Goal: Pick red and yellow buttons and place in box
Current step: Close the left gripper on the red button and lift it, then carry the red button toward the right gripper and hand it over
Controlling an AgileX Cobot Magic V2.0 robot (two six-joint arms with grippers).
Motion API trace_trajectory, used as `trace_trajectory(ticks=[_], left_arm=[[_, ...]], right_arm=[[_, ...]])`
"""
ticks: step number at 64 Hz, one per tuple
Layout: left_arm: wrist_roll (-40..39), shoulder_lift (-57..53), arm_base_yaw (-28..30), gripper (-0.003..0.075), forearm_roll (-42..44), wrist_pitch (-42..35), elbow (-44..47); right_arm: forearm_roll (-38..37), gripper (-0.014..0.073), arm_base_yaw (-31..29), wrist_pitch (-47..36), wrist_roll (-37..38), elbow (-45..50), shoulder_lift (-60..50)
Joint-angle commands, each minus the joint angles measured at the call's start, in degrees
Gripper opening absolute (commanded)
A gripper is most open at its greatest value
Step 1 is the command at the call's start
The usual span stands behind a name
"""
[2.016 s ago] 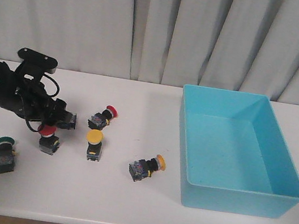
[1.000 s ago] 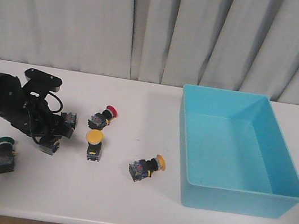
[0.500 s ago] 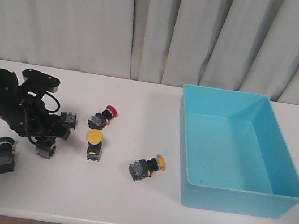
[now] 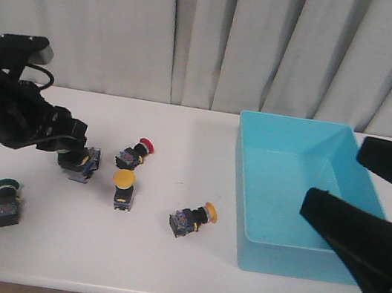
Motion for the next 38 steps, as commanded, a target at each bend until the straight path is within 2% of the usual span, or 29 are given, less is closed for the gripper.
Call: trace_trajectory(ticks=[1,7,16,26,38], left_arm=[[8.6,-5.67,-0.47,-0.0008,-16.7,2.26,-1.59],[16.88,-7.62,-1.55,-0.0008,-32.32,6.2,-1.59],[23.83,-7.73,-5.23,-0.0008,-48.92,9.86,-1.59],[25.22,-7.69,-10.64,-0.0008,-54.15,7.84,-1.59],[25.14,-7.69,-15.78,-0.0008,-55.5,6.01,-1.59]], right_arm=[[8.99,0.0579,-0.22,6.81,-9.26,-1.88,2.38],[10.01,0.0579,-0.22,11.19,-11.34,-1.88,4.01],[10.1,0.0579,-0.22,12.29,-14.18,-1.88,4.93],[10.61,0.0579,-0.22,11.3,-16.53,-1.88,4.93],[10.61,0.0579,-0.22,8.63,-18.45,-1.88,4.93]])
